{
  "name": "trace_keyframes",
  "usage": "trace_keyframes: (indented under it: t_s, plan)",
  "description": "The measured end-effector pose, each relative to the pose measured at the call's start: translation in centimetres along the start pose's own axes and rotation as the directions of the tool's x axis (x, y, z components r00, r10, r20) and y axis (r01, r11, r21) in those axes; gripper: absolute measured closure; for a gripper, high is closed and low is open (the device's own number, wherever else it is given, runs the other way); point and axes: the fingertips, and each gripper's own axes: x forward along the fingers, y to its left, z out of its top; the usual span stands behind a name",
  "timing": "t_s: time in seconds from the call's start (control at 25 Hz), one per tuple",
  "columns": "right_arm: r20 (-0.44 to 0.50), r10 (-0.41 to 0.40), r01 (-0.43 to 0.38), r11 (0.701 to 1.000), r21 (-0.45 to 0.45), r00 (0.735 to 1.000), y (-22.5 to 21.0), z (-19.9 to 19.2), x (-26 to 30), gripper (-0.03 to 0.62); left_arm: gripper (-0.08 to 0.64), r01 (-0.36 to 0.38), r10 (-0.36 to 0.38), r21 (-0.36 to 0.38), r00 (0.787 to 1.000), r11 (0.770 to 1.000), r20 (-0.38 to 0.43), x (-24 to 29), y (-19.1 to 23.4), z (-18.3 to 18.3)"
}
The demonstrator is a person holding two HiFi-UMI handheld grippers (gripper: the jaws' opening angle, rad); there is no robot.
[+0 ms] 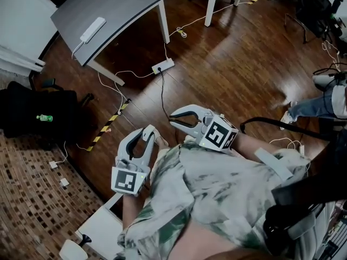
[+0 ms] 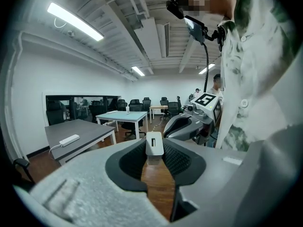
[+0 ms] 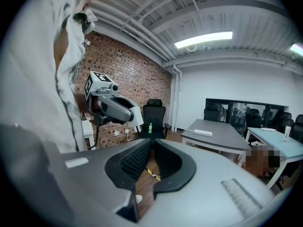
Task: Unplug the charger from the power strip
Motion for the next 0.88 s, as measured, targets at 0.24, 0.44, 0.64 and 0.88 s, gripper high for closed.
trace_keyframes:
  t_s: [0.24, 0.44, 0.64, 0.88]
  plan:
    - [0.050, -0.029, 0.028, 1.000, 0.010, 0.998, -0.3, 0.5, -1.9, 0.551, 0.457, 0.024, -0.024, 0.021, 1.000, 0.999, -0.011, 0.7, -1.3, 0.4]
    - [0.054, -0.052, 0.052, 0.999, 0.001, 0.997, -0.3, 0.7, -2.4, 0.552, 0.457, 0.041, -0.041, 0.021, 0.999, 0.999, -0.010, 1.0, -1.6, 0.5]
    - [0.011, -0.076, 0.076, 0.997, 0.002, 0.997, -0.2, -0.3, -3.0, 0.555, 0.457, 0.057, -0.057, 0.031, 0.998, 0.998, -0.004, 1.4, -1.9, 0.8]
    - [-0.006, -0.066, 0.066, 0.998, -0.002, 0.998, -0.1, -0.5, -2.6, 0.563, 0.457, 0.046, -0.046, 0.011, 0.999, 0.999, -0.013, 1.4, -1.4, 0.3]
